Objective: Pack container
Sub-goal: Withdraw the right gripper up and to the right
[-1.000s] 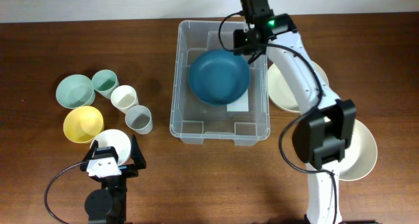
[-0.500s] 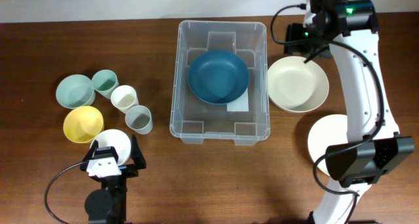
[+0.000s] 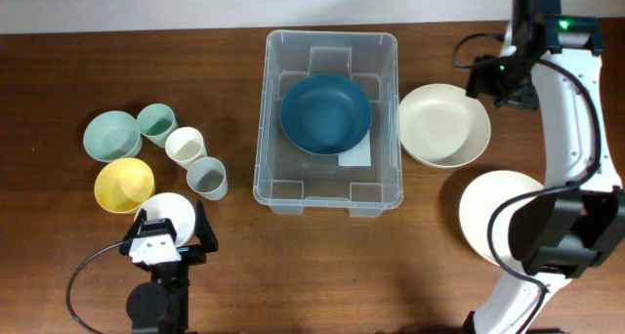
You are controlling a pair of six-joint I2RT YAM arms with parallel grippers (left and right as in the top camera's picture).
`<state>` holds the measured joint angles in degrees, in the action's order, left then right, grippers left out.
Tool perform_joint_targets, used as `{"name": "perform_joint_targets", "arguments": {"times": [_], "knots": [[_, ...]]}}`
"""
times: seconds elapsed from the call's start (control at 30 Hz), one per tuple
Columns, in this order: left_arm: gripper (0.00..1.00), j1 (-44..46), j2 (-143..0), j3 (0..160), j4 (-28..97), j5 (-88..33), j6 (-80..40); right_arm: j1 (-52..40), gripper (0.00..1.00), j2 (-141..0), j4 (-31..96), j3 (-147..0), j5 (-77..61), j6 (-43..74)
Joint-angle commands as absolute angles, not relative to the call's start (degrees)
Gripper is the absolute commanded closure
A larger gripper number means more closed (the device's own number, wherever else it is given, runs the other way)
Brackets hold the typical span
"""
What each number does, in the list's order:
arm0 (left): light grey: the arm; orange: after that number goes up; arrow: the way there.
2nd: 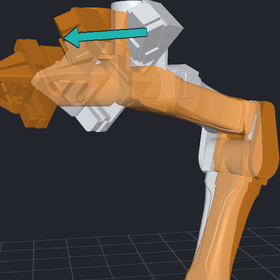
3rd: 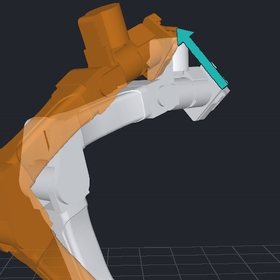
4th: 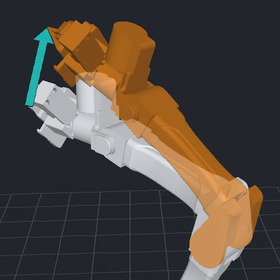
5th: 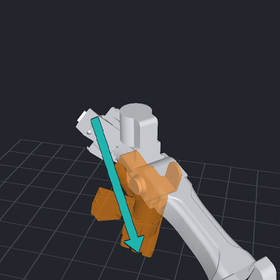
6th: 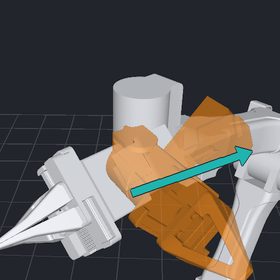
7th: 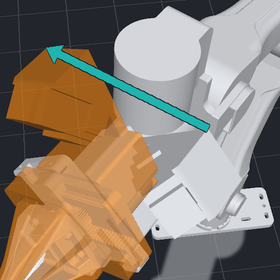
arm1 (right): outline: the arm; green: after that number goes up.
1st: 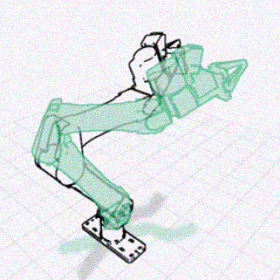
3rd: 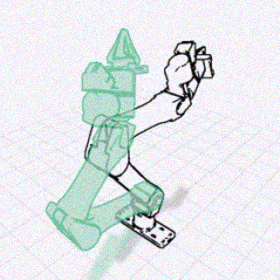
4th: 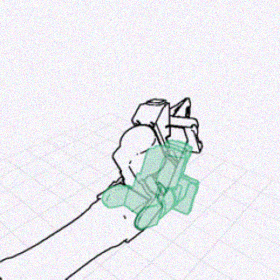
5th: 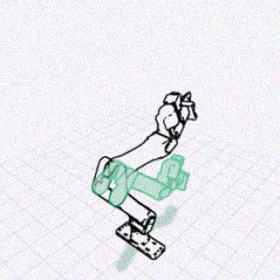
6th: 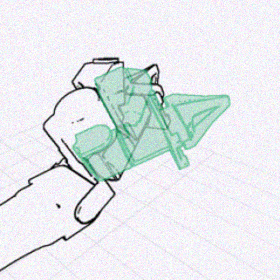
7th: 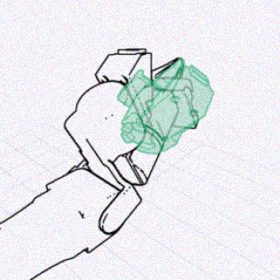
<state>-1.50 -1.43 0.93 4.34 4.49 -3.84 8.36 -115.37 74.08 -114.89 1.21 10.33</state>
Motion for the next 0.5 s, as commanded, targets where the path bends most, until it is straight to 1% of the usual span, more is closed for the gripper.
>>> {"name": "perform_joint_targets", "arguments": {"times": [0.0, 0.2, 0.47], "knots": [[0.0, -1.3, -1.1, 0.5, 4.2, 4.4, -2.7, 10.4, 0.26, -115.7, 70.4, -108.3, 1.5, 9.2], [0.0, -1.3, -1.1, 0.5, 4.2, 4.4, -2.7, 11.9, 0.26, -115.7, 56.9, -95.2, 1.5, 7.7], [0.0, -1.3, -1.1, 0.5, 4.2, 4.4, -2.7, 12.0, 0.26, -115.7, 41.1, -81.3, 1.5, 7.7]]}}
